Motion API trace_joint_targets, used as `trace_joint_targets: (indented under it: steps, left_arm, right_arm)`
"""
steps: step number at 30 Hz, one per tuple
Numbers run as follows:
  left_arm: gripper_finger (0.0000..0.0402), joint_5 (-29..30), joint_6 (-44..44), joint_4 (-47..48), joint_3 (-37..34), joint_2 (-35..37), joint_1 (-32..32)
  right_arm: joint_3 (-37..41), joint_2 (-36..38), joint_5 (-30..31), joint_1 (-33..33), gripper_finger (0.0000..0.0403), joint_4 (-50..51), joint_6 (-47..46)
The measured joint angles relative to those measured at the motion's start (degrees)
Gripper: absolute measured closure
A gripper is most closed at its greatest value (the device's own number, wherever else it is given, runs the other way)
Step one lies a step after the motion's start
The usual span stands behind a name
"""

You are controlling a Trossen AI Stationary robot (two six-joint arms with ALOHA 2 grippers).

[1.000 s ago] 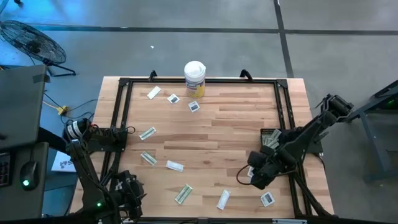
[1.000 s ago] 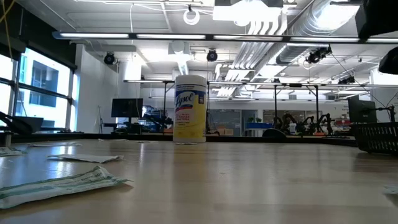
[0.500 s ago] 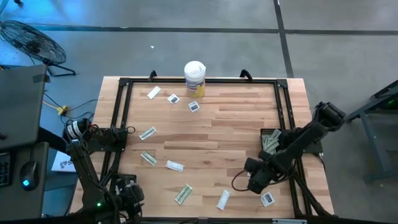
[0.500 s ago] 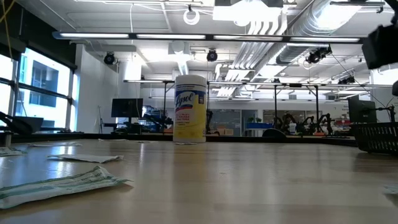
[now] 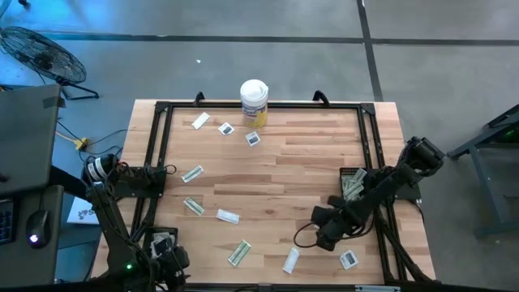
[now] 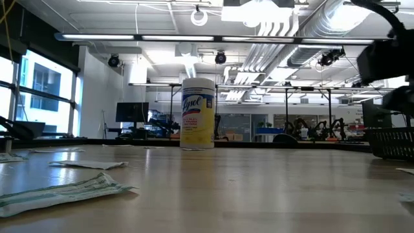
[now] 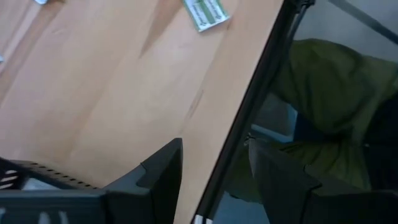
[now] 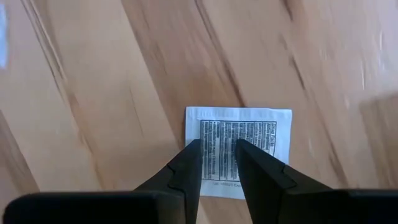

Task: Pick & Place First Aid Supplies
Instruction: Put the white towelette sachet into the left black bin

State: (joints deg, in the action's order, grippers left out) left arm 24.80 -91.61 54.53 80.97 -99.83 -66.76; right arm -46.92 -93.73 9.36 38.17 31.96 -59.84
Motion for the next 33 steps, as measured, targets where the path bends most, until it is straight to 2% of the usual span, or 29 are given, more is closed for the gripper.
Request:
trace_joint_targets:
  steps: [13,16,19,26,33]
  left_arm:
    - [0.0220,-0.1,0.0,-2.3,0.0,0.0,0.0]
    - [0.0220,-0.1,0.0,-2.3,0.0,0.0,0.0]
    - [0.0220,-0.1,0.0,-2.3,0.0,0.0,0.0]
    - [0.0220,-0.2,0.0,-2.2,0.0,0.0,0.0]
    - [0.0220,-0.2,0.0,-2.2,0.0,0.0,0.0]
  right_arm:
    - [0.2,-0.2,8.8,-9.2,0.0308,-6.5,14.6]
    - [0.2,-0.2,9.2,-11.6,0.0308,-9.0,18.6]
    - [-0.1,0.0,6.9,-12.8,0.0308,-9.0,20.8]
    - [-3.7,0.1,4.0,-9.0,0.0308,0.1,19.2]
    - [-3.8,-2.0,3.8,-6.6,0.0308,1.9,18.0]
